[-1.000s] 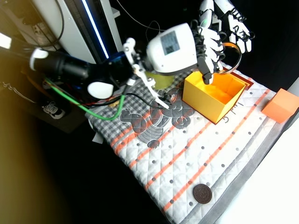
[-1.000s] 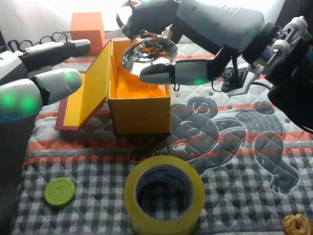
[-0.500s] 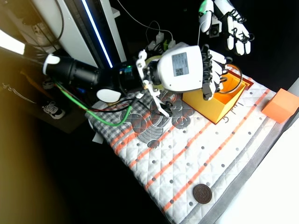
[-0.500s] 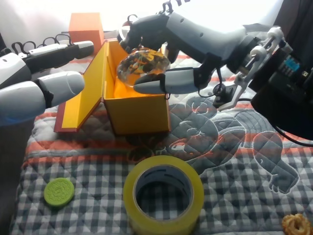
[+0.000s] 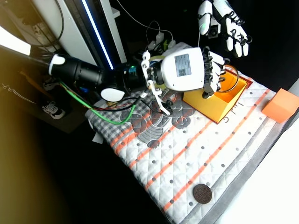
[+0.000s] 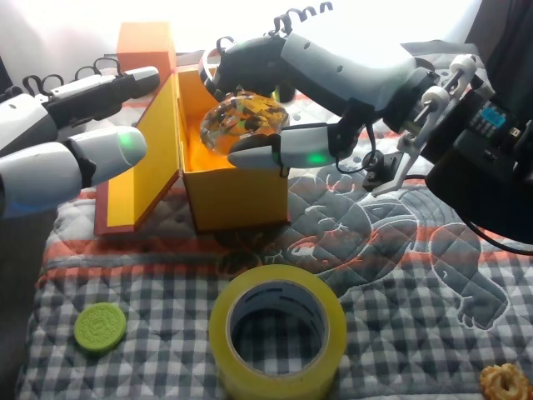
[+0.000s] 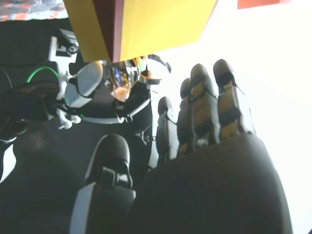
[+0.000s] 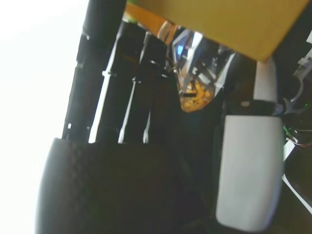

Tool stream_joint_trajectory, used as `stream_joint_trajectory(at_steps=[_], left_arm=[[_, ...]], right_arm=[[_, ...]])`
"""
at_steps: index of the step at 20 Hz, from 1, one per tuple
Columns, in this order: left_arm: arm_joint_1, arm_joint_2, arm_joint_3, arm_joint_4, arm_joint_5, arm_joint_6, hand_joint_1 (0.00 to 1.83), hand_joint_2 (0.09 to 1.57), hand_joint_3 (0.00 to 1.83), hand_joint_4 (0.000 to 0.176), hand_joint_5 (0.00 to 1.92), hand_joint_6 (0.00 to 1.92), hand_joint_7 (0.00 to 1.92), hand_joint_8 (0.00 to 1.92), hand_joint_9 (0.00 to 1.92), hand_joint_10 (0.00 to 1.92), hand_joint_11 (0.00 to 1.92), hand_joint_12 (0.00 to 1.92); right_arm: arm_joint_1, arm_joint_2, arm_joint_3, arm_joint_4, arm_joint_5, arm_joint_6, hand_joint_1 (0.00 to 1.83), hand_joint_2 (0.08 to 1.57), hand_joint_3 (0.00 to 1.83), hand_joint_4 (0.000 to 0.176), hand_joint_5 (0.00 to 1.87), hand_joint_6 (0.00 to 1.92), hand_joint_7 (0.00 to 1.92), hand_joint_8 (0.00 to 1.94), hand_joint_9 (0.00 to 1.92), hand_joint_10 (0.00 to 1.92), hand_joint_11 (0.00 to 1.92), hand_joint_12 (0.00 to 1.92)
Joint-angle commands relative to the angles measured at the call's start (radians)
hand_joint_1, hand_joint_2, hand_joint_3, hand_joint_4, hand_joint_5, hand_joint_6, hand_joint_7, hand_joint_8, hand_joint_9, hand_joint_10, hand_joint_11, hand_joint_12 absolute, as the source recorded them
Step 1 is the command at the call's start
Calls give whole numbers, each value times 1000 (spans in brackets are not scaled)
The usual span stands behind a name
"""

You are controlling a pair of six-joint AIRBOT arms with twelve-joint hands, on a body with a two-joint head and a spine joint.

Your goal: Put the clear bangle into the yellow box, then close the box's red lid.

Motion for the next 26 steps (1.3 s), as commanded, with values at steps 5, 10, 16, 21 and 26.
stream_joint_trajectory(at_steps=[5, 10, 16, 21, 26], left_arm=[[-14, 0, 3, 6, -124, -5, 0, 1301, 0, 176, 230, 4, 218, 4, 250, 6, 9, 247], [-14, 0, 3, 5, -126, -5, 3, 1313, 1, 176, 279, 2, 275, 2, 289, 3, 23, 299], [3, 61, -46, 20, -156, -5, 0, 1308, 0, 171, 295, 11, 267, 0, 275, 0, 5, 318], [147, 208, -162, 50, -288, -9, 29, 1324, 0, 145, 311, 0, 374, 0, 385, 1, 0, 524], [231, 187, -163, 133, -260, -193, 0, 1431, 0, 0, 309, 6, 392, 9, 410, 3, 180, 423]], right_arm=[[-1, 6, 0, 15, 155, 18, 693, 1000, 0, 0, 536, 1, 481, 0, 530, 0, 199, 1060], [-2, 16, 1, 15, 152, 18, 268, 1095, 7, 0, 348, 0, 355, 1, 399, 0, 53, 1116], [-69, 199, -97, 15, 339, 18, 42, 1115, 0, 28, 262, 2, 277, 2, 282, 0, 0, 1002], [-174, 383, -202, 23, 485, -34, 137, 1139, 6, 44, 322, 2, 304, 1, 259, 5, 0, 794], [-264, 446, -247, 73, 521, -62, 127, 1097, 1, 80, 262, 7, 249, 2, 99, 1, 0, 110]])
